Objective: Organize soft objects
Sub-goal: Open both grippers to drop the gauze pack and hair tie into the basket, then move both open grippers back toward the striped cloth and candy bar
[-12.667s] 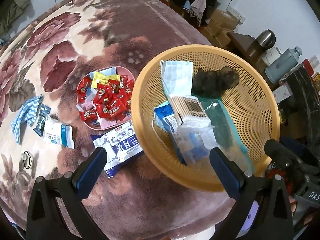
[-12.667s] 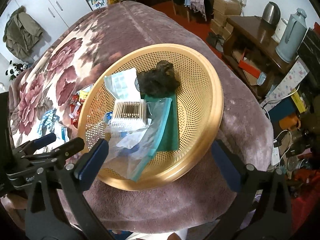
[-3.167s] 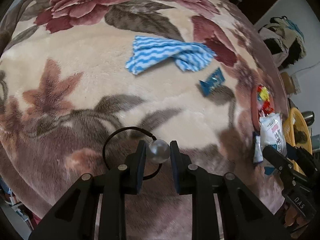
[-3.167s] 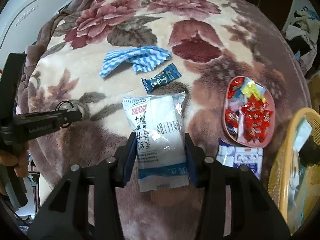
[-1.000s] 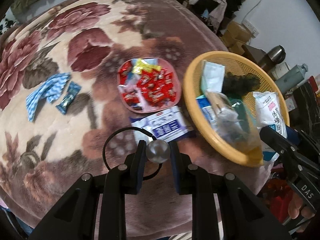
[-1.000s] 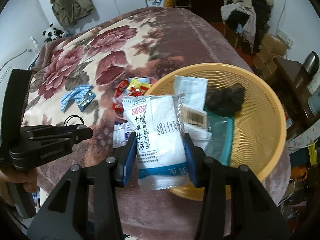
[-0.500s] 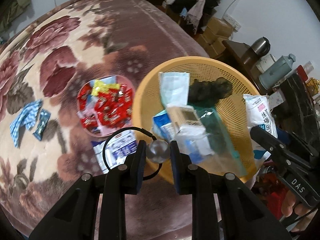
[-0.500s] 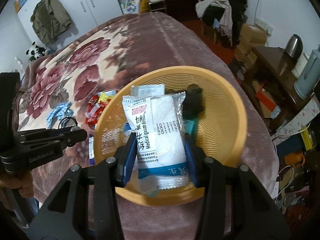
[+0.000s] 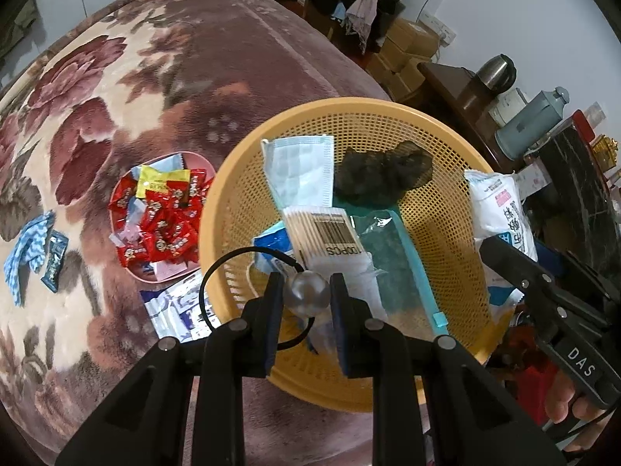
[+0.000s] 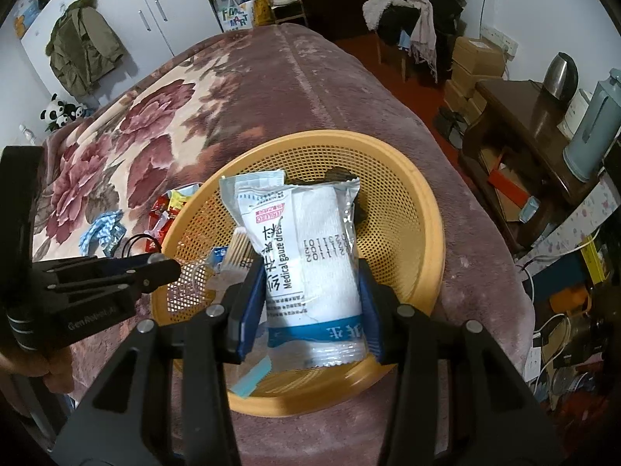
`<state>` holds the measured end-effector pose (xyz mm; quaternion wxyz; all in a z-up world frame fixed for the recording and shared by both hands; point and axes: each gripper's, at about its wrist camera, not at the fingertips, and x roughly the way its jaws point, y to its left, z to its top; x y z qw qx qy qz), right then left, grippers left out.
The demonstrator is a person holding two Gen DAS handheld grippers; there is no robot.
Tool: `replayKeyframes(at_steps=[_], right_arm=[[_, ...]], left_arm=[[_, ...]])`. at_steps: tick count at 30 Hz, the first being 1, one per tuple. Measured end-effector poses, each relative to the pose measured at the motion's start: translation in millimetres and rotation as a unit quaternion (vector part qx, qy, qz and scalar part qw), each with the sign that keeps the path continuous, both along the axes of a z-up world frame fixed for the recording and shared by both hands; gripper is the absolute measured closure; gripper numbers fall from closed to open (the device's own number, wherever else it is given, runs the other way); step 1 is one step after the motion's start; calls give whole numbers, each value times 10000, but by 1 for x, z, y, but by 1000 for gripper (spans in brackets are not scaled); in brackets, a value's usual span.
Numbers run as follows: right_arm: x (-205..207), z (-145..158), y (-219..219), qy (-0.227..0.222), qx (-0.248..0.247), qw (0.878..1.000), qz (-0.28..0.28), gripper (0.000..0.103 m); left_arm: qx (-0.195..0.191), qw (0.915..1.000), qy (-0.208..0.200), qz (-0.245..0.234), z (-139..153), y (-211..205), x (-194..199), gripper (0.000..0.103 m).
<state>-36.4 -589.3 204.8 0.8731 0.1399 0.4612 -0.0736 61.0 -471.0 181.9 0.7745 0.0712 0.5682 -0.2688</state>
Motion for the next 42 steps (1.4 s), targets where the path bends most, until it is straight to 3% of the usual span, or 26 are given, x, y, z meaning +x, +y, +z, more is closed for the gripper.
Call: replayKeyframes(at_steps=[12,13,14,15,16,18,29,42], right_arm=[[2,-1,-17,-27,134,9998,-163,56],[2,0,-20,-75,202,9995,-209,56],[1,0,-23,-106,303,9991,-269,49],[1,0,-26,-119,397,9986,-323,34],[-1,-1,-29,-139,465,9980,-417,26],[-5,1,-33,-223,470,9970,-568,13],[6,1,-6,-20,299,9980,-554,1],[62,-6,86,182,125,9995,220,0]], left_arm=[[-291,9989,202,-299,-4,-34,-2,80],[-327,9987,219,-320,-4,-36,-2,71],[-352,9986,229,-323,-4,-36,-2,61],[-375,9986,229,-303,-4,-36,-2,36],[-423,9986,202,-227,-3,-33,-2,17],[-404,9991,114,-101,-2,-26,-1,0],[-429,9984,-189,312,8,27,8,1],[-256,9911,-210,1291,-9,157,54,1]])
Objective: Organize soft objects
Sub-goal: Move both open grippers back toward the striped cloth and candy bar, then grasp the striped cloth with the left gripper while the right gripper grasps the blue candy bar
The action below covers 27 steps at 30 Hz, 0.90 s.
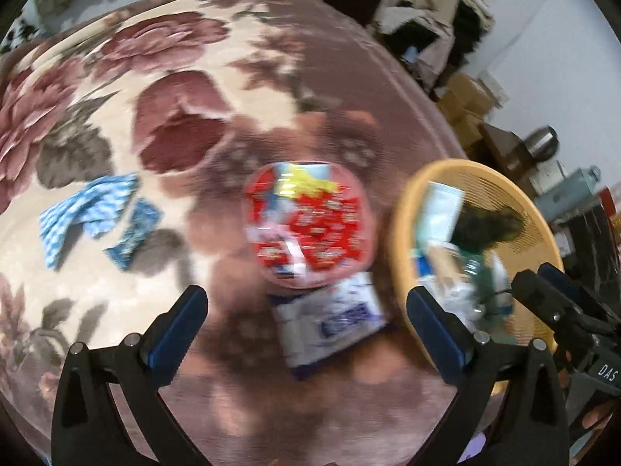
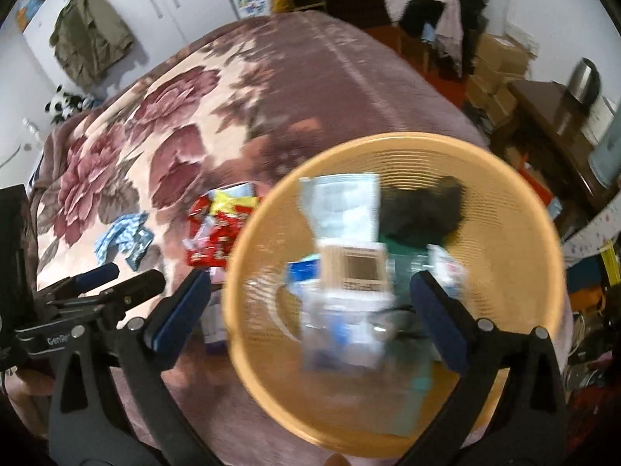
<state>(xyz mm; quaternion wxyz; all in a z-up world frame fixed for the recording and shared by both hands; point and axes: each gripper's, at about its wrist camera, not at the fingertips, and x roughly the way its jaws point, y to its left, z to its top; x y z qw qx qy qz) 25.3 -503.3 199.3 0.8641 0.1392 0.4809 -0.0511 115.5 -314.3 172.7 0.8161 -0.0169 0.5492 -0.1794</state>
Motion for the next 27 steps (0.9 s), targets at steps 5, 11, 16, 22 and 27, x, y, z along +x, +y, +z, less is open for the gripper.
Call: replayKeyframes(at_steps=[5,11,16,22,27], right_arm=[[25,-10,42,134,-17,9993,342,0],[46,-21,85,274,-24,9973,688,0],[60,-30,115,376,-12,9956,864,0],[82,-50,161,532,205,9927,1060,0],[110,-78,199,782,701,9898,960,2]], left_arm=[[14,9994,51,343,-10,51,15,0],[-6,9978,141,649,-21,97,27,1],[41,9963,165,841,-29,130,39,1],[179,9924,213,1195,-44,183,62,1],[250,9904,287,1329,-60,227,85,1]])
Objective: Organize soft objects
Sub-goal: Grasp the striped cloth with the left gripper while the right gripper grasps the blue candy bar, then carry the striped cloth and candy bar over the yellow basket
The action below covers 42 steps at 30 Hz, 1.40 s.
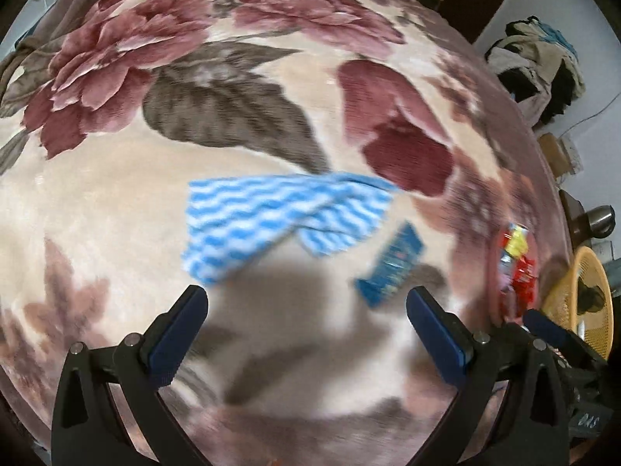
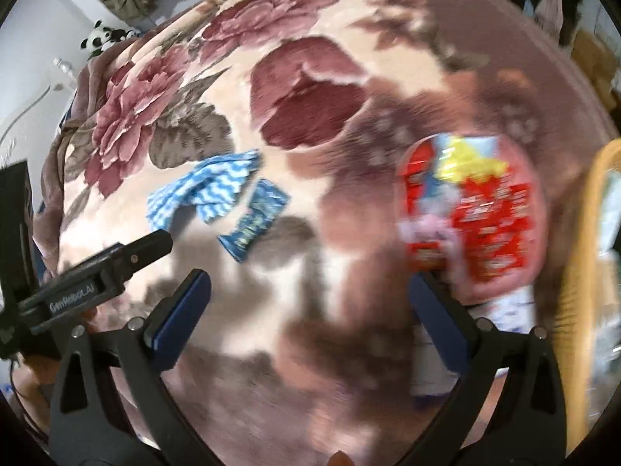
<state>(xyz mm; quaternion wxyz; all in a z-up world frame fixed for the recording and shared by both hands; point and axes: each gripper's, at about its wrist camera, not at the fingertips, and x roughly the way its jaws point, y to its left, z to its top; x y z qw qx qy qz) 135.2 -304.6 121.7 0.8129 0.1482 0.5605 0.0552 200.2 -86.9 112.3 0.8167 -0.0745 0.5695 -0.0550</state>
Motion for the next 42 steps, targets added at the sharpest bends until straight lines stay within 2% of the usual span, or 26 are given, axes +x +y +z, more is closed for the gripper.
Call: replayKeyframes(at_steps=[1,5,10,11,12,13,14,16,17,19,20,21,22,24,28,31,35,42], right_arm=[[5,-5,5,59,83,9999,-65,3],[31,-31,26,443,578,9966,-381,21],[58,-65,44,972,1053,9862,-825,41],[61,-70,45,1037,1050,9850,-889,47],[64,-76,47,1097,1033,9839,-960,60],[66,-80,48,1139,953,9840,-988,67],[67,-81,47,1153,859,9845,-1008,77],[63,-82,40,1087,919,9848,-997,82],[60,-80,38,1061,926,9853,-965,84],[53,-74,31,965,1009,9865,-859,84],[49,-70,28,917,1023,9871,-819,84],[45,-66,25,875,1043,9877,-775,84],[43,-65,24,846,1067,9879,-741,84],[37,-59,22,778,1066,9893,-629,84],[26,-50,19,681,1129,9897,-564,84],[16,-41,16,596,1164,9899,-541,84],[-3,-19,4,358,1157,9910,-566,84],[-35,28,-34,-146,1222,9890,-822,84]], left_arm=[[27,10000,-8,-9,-3,5,3,1],[294,9994,-31,-201,-17,28,23,1],[415,9957,-117,-824,-31,30,42,1],[465,9941,-145,-965,-34,27,45,1],[519,9924,-189,-1101,-36,22,49,1],[562,9912,-219,-1179,-38,19,51,2],[627,9894,-246,-1286,-42,14,55,4],[640,9869,-159,-1475,-50,5,62,21],[627,9863,-83,-1522,-54,2,65,25],[549,9858,38,-1589,-59,-3,67,64],[523,9865,42,-1549,-60,-3,66,72],[437,9882,44,-1467,-58,-1,65,85],[241,9901,99,-1376,-57,3,63,89],[15,9918,190,-1265,-55,7,58,92],[-32,9912,168,-1313,-42,4,37,94],[15,9908,0,-1357,-22,-6,17,94],[25,9884,-269,-1491,10,-29,-8,94],[-40,9801,-635,-1878,62,-93,-41,94]])
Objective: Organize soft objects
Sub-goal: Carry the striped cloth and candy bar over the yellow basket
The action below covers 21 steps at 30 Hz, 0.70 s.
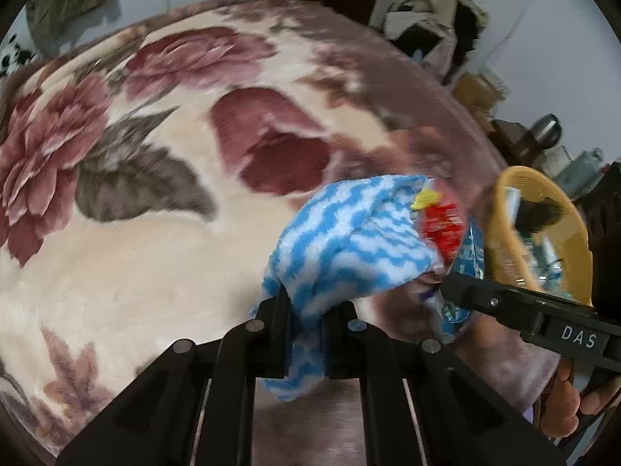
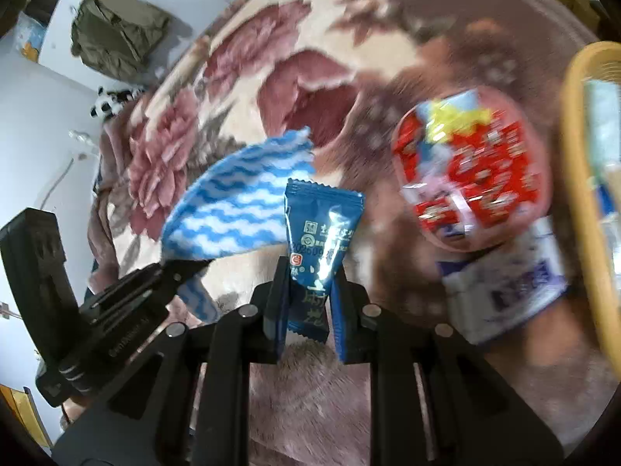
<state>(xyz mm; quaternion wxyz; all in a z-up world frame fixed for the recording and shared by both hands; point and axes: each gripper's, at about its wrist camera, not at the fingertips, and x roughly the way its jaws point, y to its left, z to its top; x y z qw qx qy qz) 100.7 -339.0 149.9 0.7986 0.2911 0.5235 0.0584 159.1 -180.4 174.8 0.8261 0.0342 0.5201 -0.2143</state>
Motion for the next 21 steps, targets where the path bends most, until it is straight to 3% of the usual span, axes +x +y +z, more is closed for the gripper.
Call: replayKeyframes(at_steps=[8,21], right_arm=[[-44,51,-77,-529,-313,9966,-546,84],[-104,67,-203,-500,-945,9815,-1589,84]], left_arm=[[-229,9978,-258,-566,41,-92,-32,94],[-466,9869,-180,-1535,53,-246,-70,94]])
